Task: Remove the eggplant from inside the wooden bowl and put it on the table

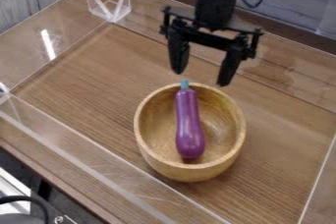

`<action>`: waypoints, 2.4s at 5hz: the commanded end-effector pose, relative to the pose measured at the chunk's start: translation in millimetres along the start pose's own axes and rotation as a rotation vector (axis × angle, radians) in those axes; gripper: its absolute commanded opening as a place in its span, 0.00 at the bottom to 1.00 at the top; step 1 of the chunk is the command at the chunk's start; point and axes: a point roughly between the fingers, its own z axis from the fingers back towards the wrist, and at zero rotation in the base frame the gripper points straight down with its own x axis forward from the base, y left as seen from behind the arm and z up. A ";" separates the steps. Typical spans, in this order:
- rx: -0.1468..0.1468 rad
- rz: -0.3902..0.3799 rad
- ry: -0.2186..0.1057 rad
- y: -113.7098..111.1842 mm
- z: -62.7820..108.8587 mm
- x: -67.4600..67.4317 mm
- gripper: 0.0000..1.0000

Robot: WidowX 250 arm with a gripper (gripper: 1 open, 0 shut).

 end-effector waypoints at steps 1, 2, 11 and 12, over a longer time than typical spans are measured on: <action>-0.028 -0.007 -0.078 -1.6 14.3 -4.7 1.00; -0.036 -0.013 -0.090 -0.3 9.8 -12.2 1.00; -0.052 0.075 -0.094 12.1 -28.6 -13.4 1.00; -0.062 0.088 -0.107 22.7 -47.4 -16.8 1.00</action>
